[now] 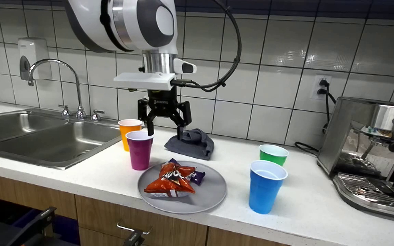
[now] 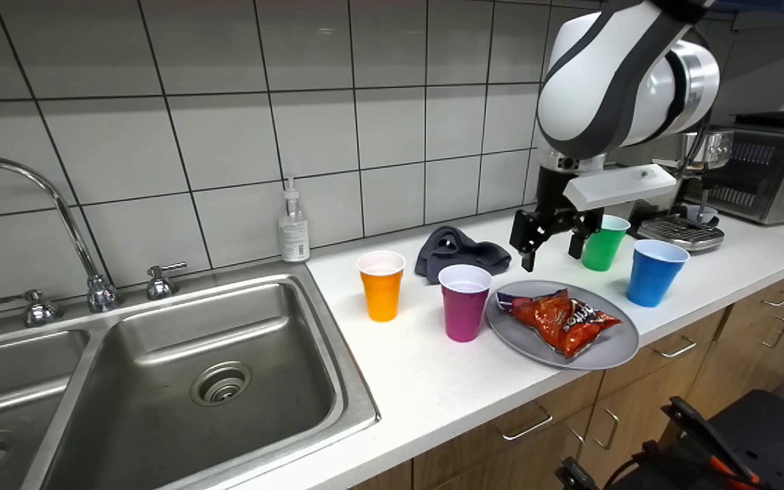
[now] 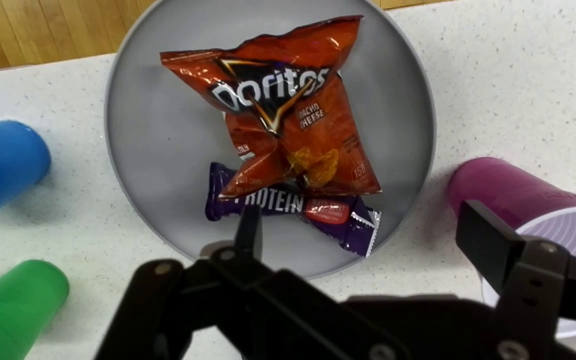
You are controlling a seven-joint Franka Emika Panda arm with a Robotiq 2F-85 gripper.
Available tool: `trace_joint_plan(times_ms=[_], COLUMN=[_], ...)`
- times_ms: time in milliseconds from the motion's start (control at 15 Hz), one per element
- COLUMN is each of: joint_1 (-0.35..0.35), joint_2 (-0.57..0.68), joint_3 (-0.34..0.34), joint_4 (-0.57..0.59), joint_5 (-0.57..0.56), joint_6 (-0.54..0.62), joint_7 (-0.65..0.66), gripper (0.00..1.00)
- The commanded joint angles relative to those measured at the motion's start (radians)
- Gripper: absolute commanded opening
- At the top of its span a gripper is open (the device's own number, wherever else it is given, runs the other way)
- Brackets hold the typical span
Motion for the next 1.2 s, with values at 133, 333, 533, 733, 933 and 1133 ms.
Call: trace_joint_plan(times_ms=[133, 333, 533, 733, 933, 1133], joint_1=[-0.021, -0.017, -0.012, -0.010, -0.008, -0.005], joint_2=[0.049, 0.080, 0.113, 0.146, 0.182, 0.218], joint_3=[-0.013, -0.018, -0.020, -0.022, -0.025, -0.029], joint_4=[0.006, 0.010, 0.019, 0.038, 0.063, 0.088], joint_5=[-0.074, -0.081, -0.074, -0.073, -0.080, -0.078], joint_6=[0.004, 0.000, 0.002, 0.000, -0.003, -0.006], joint_7=[-0.011, -0.022, -0.027, -0.024, -0.018, -0.020], gripper=[1.00, 1.00, 1.00, 1.00, 1.00, 1.00])
